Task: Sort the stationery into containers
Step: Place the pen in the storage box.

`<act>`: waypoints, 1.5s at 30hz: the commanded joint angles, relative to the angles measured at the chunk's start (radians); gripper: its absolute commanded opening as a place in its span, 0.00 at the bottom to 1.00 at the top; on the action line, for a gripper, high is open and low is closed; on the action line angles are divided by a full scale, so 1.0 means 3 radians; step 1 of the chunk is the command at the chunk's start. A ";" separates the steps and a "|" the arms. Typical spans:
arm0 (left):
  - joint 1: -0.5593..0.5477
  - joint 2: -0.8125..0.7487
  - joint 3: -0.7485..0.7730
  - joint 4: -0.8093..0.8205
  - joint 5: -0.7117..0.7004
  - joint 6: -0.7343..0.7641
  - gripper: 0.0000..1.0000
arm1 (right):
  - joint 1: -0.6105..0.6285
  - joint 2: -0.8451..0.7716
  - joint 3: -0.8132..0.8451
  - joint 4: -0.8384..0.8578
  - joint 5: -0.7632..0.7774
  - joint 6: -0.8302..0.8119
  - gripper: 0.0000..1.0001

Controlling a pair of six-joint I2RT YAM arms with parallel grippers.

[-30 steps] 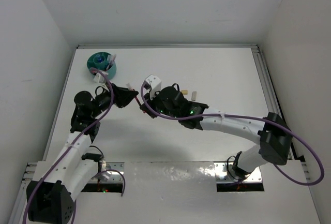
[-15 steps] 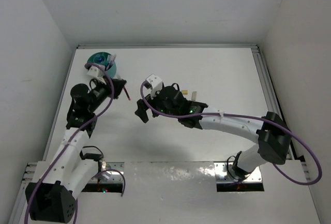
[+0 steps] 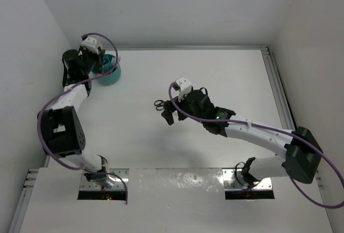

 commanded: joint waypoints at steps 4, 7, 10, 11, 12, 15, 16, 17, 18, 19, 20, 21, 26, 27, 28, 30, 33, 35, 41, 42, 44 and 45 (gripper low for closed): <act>0.0127 0.0433 0.0495 -0.0114 0.0821 0.0399 0.00 | -0.0256 0.0046 0.0034 0.0016 -0.0044 -0.0014 0.99; 0.0127 0.0598 0.0501 -0.0160 0.1015 0.0511 0.00 | -0.0354 0.0210 0.0192 -0.0061 -0.0126 -0.0014 0.99; 0.0142 0.0766 0.0521 -0.0134 0.1082 0.0522 0.00 | -0.0436 0.0373 0.0366 -0.0163 -0.0187 -0.0040 0.99; 0.0152 0.0807 0.0526 -0.0124 0.1097 0.0527 0.00 | -0.0466 0.0410 0.0403 -0.0173 -0.0208 -0.0040 0.99; 0.0188 0.0889 0.0541 -0.0119 0.1113 0.0552 0.00 | -0.0487 0.0445 0.0433 -0.0174 -0.0223 -0.0040 0.99; 0.0239 0.0986 0.0547 -0.0149 0.1205 0.0655 0.00 | -0.0538 0.0517 0.0551 -0.0291 -0.0254 -0.0025 0.99; 0.0244 0.1002 0.0542 -0.0170 0.1225 0.0721 0.00 | -0.0548 0.0543 0.0556 -0.0291 -0.0264 -0.0025 0.99; 0.0239 0.1022 0.0516 -0.0185 0.1276 0.0772 0.00 | -0.0563 0.0553 0.0572 -0.0301 -0.0274 -0.0025 0.99; 0.0249 0.1032 0.0501 -0.0175 0.1287 0.0818 0.00 | -0.0574 0.0558 0.0577 -0.0322 -0.0290 -0.0025 0.99; 0.0245 0.1053 0.0460 -0.0150 0.1312 0.0818 0.00 | -0.0589 0.0568 0.0582 -0.0337 -0.0305 -0.0025 0.99; 0.0239 0.1063 0.0450 -0.0129 0.1323 0.0829 0.00 | -0.0589 0.0569 0.0602 -0.0388 -0.0305 -0.0025 0.99; 0.0249 0.1073 0.0439 -0.0109 0.1328 0.0849 0.00 | -0.0594 0.0579 0.0607 -0.0419 -0.0310 -0.0014 0.99; 0.0265 0.1171 0.0521 -0.0159 0.1307 0.0900 0.48 | -0.0594 0.0518 0.0567 -0.0485 -0.0280 0.0032 0.99; 0.0270 0.1181 0.0541 -0.0175 0.1307 0.0900 0.52 | -0.0594 0.0502 0.0551 -0.0485 -0.0275 0.0047 0.99; 0.0280 0.1166 0.0567 -0.0180 0.1302 0.0880 0.55 | -0.0594 0.0487 0.0546 -0.0485 -0.0269 0.0047 0.99; 0.0296 0.1145 0.0628 -0.0114 0.1328 0.0763 0.59 | -0.0589 0.0446 0.0536 -0.0506 -0.0264 0.0052 0.99; 0.0321 0.1089 0.0782 -0.0088 0.1440 0.0573 0.60 | -0.0579 0.0395 0.0546 -0.0537 -0.0229 0.0047 0.99; 0.0321 0.1023 0.0894 -0.0119 0.1527 0.0451 0.61 | -0.0569 0.0344 0.0536 -0.0547 -0.0213 0.0037 0.99; 0.0311 0.0721 0.0976 0.0418 0.1277 -0.0469 0.61 | -0.0548 0.0135 0.0495 -0.0700 -0.0162 0.0032 0.99; 0.0265 0.0594 0.1042 0.0403 0.1115 -0.0495 0.61 | -0.0548 0.0088 0.0490 -0.0756 -0.0127 0.0037 0.99; 0.0179 0.0466 0.1109 0.0158 0.0920 -0.0430 0.59 | -0.0563 0.0006 0.0464 -0.0935 0.0052 0.0067 0.99; 0.0057 0.0328 0.1160 0.0000 0.0742 -0.0348 0.58 | -0.0584 -0.0095 0.0424 -0.1067 0.0103 0.0078 0.99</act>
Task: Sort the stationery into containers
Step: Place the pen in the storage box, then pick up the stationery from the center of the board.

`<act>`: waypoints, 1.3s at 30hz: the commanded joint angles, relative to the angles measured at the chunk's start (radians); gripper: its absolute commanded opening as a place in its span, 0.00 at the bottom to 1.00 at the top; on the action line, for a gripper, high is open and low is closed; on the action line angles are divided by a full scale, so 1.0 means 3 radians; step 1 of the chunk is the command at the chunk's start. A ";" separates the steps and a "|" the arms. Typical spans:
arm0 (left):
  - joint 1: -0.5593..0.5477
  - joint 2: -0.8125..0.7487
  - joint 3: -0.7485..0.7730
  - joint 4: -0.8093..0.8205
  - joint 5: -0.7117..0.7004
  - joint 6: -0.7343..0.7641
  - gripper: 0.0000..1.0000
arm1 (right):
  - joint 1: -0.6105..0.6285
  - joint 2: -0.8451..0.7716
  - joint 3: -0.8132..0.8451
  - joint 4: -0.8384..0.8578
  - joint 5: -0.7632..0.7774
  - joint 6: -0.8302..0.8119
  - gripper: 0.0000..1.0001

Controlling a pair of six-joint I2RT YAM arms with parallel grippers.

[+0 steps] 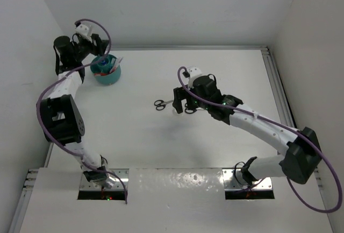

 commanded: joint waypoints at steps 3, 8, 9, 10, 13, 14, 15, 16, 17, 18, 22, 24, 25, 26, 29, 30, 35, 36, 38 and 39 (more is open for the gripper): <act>-0.0653 -0.0585 0.0686 -0.1506 -0.0938 0.0371 0.43 | -0.0120 -0.0417 -0.0126 -0.0651 0.0431 0.0205 0.99; -0.1636 -0.0530 0.0658 -0.2937 -0.1462 0.0562 0.42 | -0.0391 -0.0780 -0.0448 -0.1052 0.0662 0.0492 0.99; -0.1946 -0.0494 0.0627 -0.3045 -0.1514 0.0506 0.42 | -0.0432 -0.0857 -0.0570 -0.1108 0.0672 0.0522 0.99; -0.2081 -0.0448 0.0602 -0.3213 -0.1550 0.0384 0.42 | -0.0468 -0.1014 -0.0627 -0.1134 0.0672 0.0558 0.99; -0.2511 -0.0172 0.0596 -0.3348 -0.1591 0.0179 0.39 | -0.0575 -0.1291 -0.0791 -0.1267 0.0743 0.0655 0.99; -0.2658 0.0006 0.0652 -0.3363 -0.1627 0.0153 0.39 | -0.0611 -0.1358 -0.0816 -0.1292 0.0774 0.0681 0.99; -0.2716 0.0089 0.0678 -0.3353 -0.1657 0.0117 0.39 | -0.0632 -0.1419 -0.0857 -0.1353 0.0790 0.0696 0.99; -0.2767 0.0175 0.0709 -0.3353 -0.1688 0.0097 0.40 | -0.0647 -0.1481 -0.0883 -0.1364 0.0790 0.0737 0.99; -0.2853 0.0333 0.0770 -0.3343 -0.1774 0.0086 0.39 | -0.0672 -0.1603 -0.0903 -0.1369 0.0780 0.0753 0.99; -0.2885 0.0411 0.0795 -0.3318 -0.1826 0.0091 0.39 | -0.0673 -0.1649 -0.0949 -0.1384 0.0749 0.0773 0.99; -0.3007 0.0631 0.0806 -0.3215 -0.1959 0.0122 0.37 | -0.0678 -0.1839 -0.1036 -0.1486 0.0764 0.0865 0.99; -0.3048 0.0642 0.0735 -0.3103 -0.1969 0.0137 0.36 | -0.0683 -0.1915 -0.1067 -0.1553 0.0779 0.0911 0.99; -0.3059 0.0642 0.0658 -0.3077 -0.1980 0.0168 0.35 | -0.0683 -0.1936 -0.1077 -0.1579 0.0785 0.0967 0.99; -0.3074 0.0637 0.0612 -0.3052 -0.1985 0.0168 0.34 | -0.0678 -0.1987 -0.1093 -0.1589 0.0790 0.0993 0.99; -0.3105 0.0585 0.0428 -0.2955 -0.1985 0.0250 0.34 | -0.0683 -0.2059 -0.1154 -0.1599 0.0800 0.1080 0.99; -0.3120 0.0590 0.0387 -0.2904 -0.2020 0.0260 0.34 | -0.0683 -0.2094 -0.1164 -0.1599 0.0810 0.1116 0.98; -0.3166 0.0677 0.0218 -0.2735 -0.2199 0.0270 0.32 | -0.0678 -0.2146 -0.1129 -0.1640 0.0882 0.1182 0.98; -0.3161 0.0693 0.0208 -0.2684 -0.2220 0.0260 0.32 | -0.0683 -0.2151 -0.1118 -0.1655 0.0877 0.1187 0.98; -0.3151 0.0734 0.0198 -0.2643 -0.2276 0.0270 0.31 | -0.0678 -0.2151 -0.1088 -0.1681 0.0877 0.1182 0.98; -0.3146 0.0749 0.0192 -0.2607 -0.2286 0.0275 0.31 | -0.0683 -0.2151 -0.1067 -0.1706 0.0882 0.1172 0.98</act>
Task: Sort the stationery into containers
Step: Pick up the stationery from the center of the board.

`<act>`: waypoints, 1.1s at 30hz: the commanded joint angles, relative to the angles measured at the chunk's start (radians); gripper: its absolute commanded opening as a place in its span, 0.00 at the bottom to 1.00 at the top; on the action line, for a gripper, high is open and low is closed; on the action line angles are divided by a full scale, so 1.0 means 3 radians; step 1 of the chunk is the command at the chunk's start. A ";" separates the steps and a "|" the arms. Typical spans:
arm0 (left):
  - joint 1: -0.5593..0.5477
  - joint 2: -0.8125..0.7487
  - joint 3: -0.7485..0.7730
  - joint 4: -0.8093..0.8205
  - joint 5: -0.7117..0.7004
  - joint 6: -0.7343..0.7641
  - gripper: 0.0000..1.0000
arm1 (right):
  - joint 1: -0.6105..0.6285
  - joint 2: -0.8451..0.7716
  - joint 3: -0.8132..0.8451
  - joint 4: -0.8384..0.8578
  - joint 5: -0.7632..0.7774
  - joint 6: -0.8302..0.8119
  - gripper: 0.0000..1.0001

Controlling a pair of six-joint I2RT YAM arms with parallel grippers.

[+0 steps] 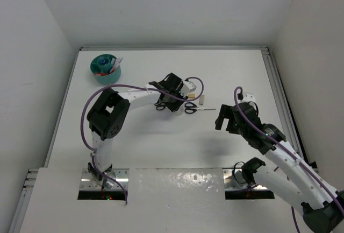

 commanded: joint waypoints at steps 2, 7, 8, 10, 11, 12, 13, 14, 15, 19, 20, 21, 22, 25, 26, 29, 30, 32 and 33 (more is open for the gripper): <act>-0.0005 0.0056 0.0011 0.0322 -0.0169 0.0043 0.24 | -0.0019 -0.0020 0.0120 -0.0060 0.0088 0.0047 0.98; 0.0010 0.0010 0.0036 0.0297 -0.0057 0.0007 0.00 | -0.0009 -0.0035 0.0110 -0.0065 0.0104 0.0037 0.98; 0.0016 0.0000 0.0036 0.0286 -0.0032 0.0007 0.00 | -0.0009 -0.0050 0.0095 -0.0040 0.0109 0.0036 0.98; 0.0036 -0.0026 0.0026 0.0276 0.0024 0.0043 0.00 | -0.0014 -0.0066 0.0064 0.0006 0.0119 0.0026 0.99; 0.0041 -0.0026 0.0021 0.0261 0.0055 0.0058 0.00 | -0.0019 -0.0071 0.0064 0.0022 0.0119 0.0021 0.99; 0.0056 -0.0026 0.0006 0.0251 0.0106 0.0078 0.00 | -0.0014 -0.0076 0.0059 0.0027 0.0124 0.0016 0.99; 0.0057 -0.0026 0.0005 0.0246 0.0167 0.0084 0.04 | -0.0014 -0.0076 0.0054 0.0032 0.0124 0.0016 0.99; 0.0057 -0.0021 -0.0005 0.0235 0.0183 0.0079 0.08 | -0.0014 -0.0081 0.0059 0.0027 0.0124 0.0006 0.99; 0.0046 -0.0010 -0.0010 0.0230 0.0224 0.0079 0.11 | -0.0014 -0.0086 0.0064 0.0022 0.0119 0.0001 0.99; 0.0011 0.0061 0.0000 0.0250 0.0163 0.0048 0.17 | -0.0019 -0.0091 0.0074 -0.0065 0.0124 0.0001 0.99; 0.0010 0.0081 -0.0005 0.0256 0.0143 0.0048 0.17 | -0.0014 -0.0101 0.0080 -0.0075 0.0124 -0.0004 0.99; 0.0016 0.0122 -0.0005 0.0266 0.0122 0.0048 0.17 | -0.0009 -0.0112 0.0080 -0.0086 0.0124 0.0006 0.99; 0.0021 0.0143 -0.0005 0.0276 0.0081 0.0038 0.16 | -0.0019 -0.0122 0.0085 -0.0091 0.0129 0.0011 0.99; 0.0036 0.0174 -0.0015 0.0276 0.0040 0.0048 0.15 | -0.0009 -0.0173 0.0075 -0.0111 0.0145 0.0036 0.99; 0.0041 0.0174 -0.0015 0.0276 0.0050 0.0058 0.16 | -0.0014 -0.0188 0.0069 -0.0111 0.0160 0.0057 0.99; 0.0036 0.0153 -0.0040 0.0281 0.0096 0.0063 0.16 | -0.0014 -0.0229 0.0054 -0.0111 0.0175 0.0072 0.99; 0.0036 0.0153 -0.0046 0.0276 0.0117 0.0063 0.16 | -0.0014 -0.0240 0.0044 -0.0111 0.0175 0.0072 0.99; 0.0036 0.0158 -0.0071 0.0271 0.0122 0.0068 0.16 | -0.0014 -0.0245 0.0049 -0.0111 0.0175 0.0088 0.99; 0.0036 0.0158 -0.0071 0.0261 0.0112 0.0073 0.17 | -0.0014 -0.0240 0.0054 -0.0126 0.0175 0.0088 0.99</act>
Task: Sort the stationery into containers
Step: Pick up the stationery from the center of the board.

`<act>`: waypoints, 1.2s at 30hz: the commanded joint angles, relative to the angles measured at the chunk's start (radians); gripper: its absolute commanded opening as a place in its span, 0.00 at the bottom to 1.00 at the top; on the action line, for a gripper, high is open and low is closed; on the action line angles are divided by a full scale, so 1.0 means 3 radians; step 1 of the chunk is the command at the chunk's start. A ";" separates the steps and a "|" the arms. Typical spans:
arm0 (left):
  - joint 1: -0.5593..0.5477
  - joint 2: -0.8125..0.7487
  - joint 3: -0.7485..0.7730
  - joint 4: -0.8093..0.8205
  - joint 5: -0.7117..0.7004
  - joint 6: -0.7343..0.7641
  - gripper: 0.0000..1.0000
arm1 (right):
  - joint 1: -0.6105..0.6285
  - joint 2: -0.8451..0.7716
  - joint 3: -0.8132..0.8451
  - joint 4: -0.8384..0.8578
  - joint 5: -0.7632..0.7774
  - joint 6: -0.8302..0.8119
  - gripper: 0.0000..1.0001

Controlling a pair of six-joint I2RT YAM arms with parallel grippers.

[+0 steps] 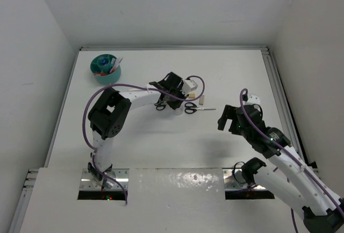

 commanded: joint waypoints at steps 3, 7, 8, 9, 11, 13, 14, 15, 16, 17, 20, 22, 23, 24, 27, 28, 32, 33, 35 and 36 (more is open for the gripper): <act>0.0006 0.0016 -0.0051 -0.0142 0.0015 0.0092 0.27 | -0.0009 -0.0040 0.0079 -0.0054 0.0073 0.0022 0.99; 0.0021 -0.0086 -0.0102 -0.0174 0.0015 0.0154 0.28 | -0.0014 -0.0045 0.0064 -0.0054 0.0074 0.0026 0.98; 0.0026 -0.0092 -0.0142 -0.0174 0.0015 0.0164 0.29 | -0.0014 -0.0050 0.0054 -0.0049 0.0068 0.0026 0.98; 0.0036 -0.0097 -0.0163 -0.0169 0.0005 0.0180 0.29 | -0.0009 -0.0040 0.0054 -0.0039 0.0058 0.0026 0.98; 0.0046 -0.0112 -0.0209 -0.0138 -0.0026 0.0175 0.30 | -0.0014 -0.0045 0.0054 -0.0014 0.0043 0.0026 0.98; 0.0052 -0.0158 -0.0225 -0.0112 -0.0011 0.0170 0.30 | -0.0009 -0.0040 0.0044 -0.0013 0.0028 0.0026 0.98; 0.0046 -0.0199 -0.0220 -0.0092 0.0000 0.0159 0.30 | -0.0014 -0.0040 0.0049 -0.0008 0.0022 0.0026 0.98; 0.0041 -0.0219 -0.0209 -0.0082 0.0015 0.0154 0.30 | -0.0014 -0.0030 0.0049 -0.0013 0.0017 0.0021 0.98; 0.0031 -0.0235 -0.0194 -0.0087 0.0025 0.0154 0.30 | -0.0009 -0.0035 0.0049 -0.0008 0.0012 0.0016 0.98; 0.0021 -0.0255 -0.0174 -0.0112 0.0025 0.0164 0.30 | -0.0009 -0.0035 0.0044 -0.0008 0.0012 0.0016 0.98; -0.0020 -0.0332 -0.0082 -0.0168 0.0025 0.0185 0.30 | -0.0014 -0.0025 0.0039 0.0002 0.0012 0.0011 0.98; -0.0025 -0.0353 -0.0081 -0.0194 0.0046 0.0210 0.31 | -0.0014 -0.0020 0.0034 0.0027 -0.0008 0.0006 0.98; -0.0025 -0.0348 -0.0092 -0.0204 0.0036 0.0216 0.31 | -0.0009 -0.0015 0.0029 0.0033 -0.0008 0.0016 0.98; -0.0020 -0.0337 -0.0122 -0.0204 0.0000 0.0226 0.31 | -0.0014 -0.0015 0.0028 0.0033 -0.0008 0.0011 0.98; -0.0005 -0.0297 -0.0214 -0.0148 -0.0077 0.0236 0.29 | -0.0019 -0.0009 0.0039 0.0033 -0.0019 0.0011 0.98; 0.0005 -0.0276 -0.0260 -0.0118 -0.0102 0.0236 0.27 | -0.0009 -0.0020 0.0034 0.0028 -0.0013 0.0006 0.98; 0.0021 -0.0169 -0.0286 -0.0117 -0.0118 0.0211 0.26 | -0.0014 -0.0055 0.0039 -0.0023 0.0017 0.0001 0.98; 0.0016 -0.0133 -0.0286 -0.0117 -0.0108 0.0205 0.26 | -0.0009 -0.0071 0.0039 -0.0039 0.0022 0.0006 0.98; 0.0006 -0.0097 -0.0301 -0.0092 -0.0098 0.0175 0.26 | -0.0014 -0.0091 0.0044 -0.0069 0.0043 0.0011 0.98; 0.0006 -0.0082 -0.0311 -0.0077 -0.0087 0.0165 0.25 | -0.0014 -0.0111 0.0034 -0.0080 0.0048 0.0016 0.98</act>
